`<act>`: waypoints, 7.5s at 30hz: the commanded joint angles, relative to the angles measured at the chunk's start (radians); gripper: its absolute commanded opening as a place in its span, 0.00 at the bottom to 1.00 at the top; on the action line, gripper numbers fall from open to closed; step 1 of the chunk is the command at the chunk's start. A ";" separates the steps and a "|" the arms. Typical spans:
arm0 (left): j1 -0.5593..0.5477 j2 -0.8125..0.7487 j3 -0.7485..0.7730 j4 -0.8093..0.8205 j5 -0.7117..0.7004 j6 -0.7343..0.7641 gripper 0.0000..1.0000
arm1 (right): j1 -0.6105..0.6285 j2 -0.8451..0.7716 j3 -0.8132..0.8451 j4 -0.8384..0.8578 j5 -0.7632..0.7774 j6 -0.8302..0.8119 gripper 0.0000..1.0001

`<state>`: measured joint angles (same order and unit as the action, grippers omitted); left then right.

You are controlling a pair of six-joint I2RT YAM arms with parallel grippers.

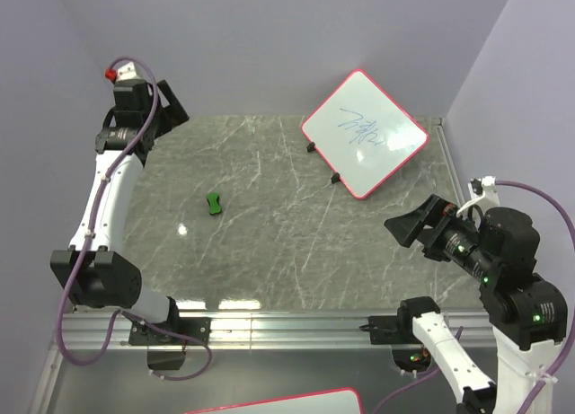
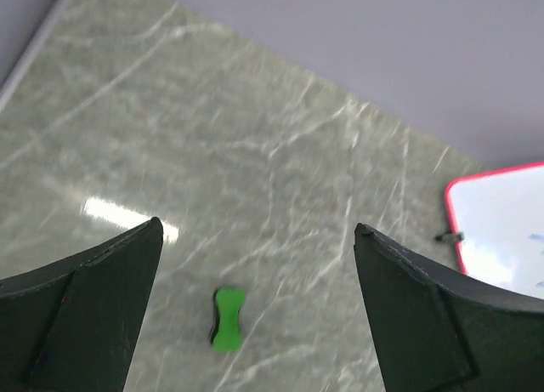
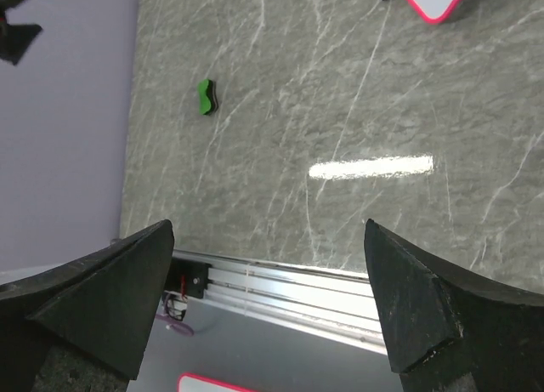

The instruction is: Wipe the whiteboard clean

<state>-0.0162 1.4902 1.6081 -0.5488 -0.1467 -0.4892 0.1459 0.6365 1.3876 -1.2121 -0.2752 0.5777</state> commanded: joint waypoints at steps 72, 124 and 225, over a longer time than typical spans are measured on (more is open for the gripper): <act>-0.177 0.312 -0.419 0.079 0.072 0.023 0.54 | -0.002 0.129 -0.186 0.238 -0.130 -0.047 1.00; -0.177 -0.099 -0.266 -0.165 0.211 0.044 0.00 | -0.365 0.859 0.165 0.583 0.025 0.152 0.98; -0.182 -0.528 -0.576 -0.290 0.183 -0.176 0.00 | 0.121 0.870 -0.552 1.435 -0.424 0.088 0.00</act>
<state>-0.1959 0.9768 1.0470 -0.8852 0.0456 -0.6514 0.2371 1.5394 0.8455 0.3180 -0.5747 0.6636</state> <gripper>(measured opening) 0.319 0.103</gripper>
